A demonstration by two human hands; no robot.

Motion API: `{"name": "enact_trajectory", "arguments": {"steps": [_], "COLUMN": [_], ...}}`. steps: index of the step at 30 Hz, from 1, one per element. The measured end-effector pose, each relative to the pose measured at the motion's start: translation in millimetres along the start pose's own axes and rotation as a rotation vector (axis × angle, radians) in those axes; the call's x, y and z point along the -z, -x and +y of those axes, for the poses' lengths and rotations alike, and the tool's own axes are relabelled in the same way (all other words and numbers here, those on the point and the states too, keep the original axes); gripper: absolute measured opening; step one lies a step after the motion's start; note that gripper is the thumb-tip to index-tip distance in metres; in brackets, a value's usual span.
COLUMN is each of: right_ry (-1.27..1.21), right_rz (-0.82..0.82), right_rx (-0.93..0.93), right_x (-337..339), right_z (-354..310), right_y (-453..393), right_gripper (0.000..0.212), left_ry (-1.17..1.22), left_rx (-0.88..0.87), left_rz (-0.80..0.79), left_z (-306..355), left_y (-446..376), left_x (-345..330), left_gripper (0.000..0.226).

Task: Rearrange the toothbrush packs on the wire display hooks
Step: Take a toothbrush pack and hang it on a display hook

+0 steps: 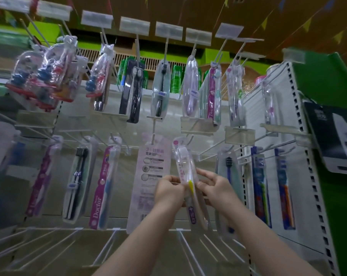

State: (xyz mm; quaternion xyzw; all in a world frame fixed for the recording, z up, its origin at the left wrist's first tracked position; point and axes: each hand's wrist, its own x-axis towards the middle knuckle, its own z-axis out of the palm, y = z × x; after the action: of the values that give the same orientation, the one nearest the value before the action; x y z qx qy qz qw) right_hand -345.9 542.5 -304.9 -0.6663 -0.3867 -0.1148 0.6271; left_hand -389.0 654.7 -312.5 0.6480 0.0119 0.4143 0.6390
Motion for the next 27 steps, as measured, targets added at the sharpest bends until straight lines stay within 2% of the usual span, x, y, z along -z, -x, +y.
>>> {"name": "enact_trajectory", "arguments": {"steps": [4, 7, 12, 16, 22, 27], "right_ry": [-0.013, -0.111, -0.200, -0.219, -0.181, -0.172], "right_rz": [0.004, 0.008, 0.032, 0.039, 0.043, 0.050], "right_rx": [-0.027, -0.072, -0.074, -0.062, -0.074, -0.090], "right_x": [0, -2, -7, -12, -16, -14], "right_z": [-1, 0, 12, 25, 27, 29], "right_y": [-9, -13, -13, -10, -9, -5], "right_gripper": [0.038, 0.034, 0.026, 0.026, 0.019, 0.017], "left_ry": [-0.069, -0.138, -0.217, -0.272, -0.487, -0.558], "left_rx": [-0.031, -0.068, -0.115, -0.165, -0.269, -0.304], "left_rz": [0.031, 0.027, 0.033, 0.022, 0.089, 0.086], "left_z": [4, 9, 4, -10, -11, -5], "left_y": [-10, -15, -18, -19, -10, -1], "left_x": [-3, -3, -1, 2, 5, 6], "left_gripper": [0.004, 0.004, 0.014, 0.003, 0.018, 0.019]}}
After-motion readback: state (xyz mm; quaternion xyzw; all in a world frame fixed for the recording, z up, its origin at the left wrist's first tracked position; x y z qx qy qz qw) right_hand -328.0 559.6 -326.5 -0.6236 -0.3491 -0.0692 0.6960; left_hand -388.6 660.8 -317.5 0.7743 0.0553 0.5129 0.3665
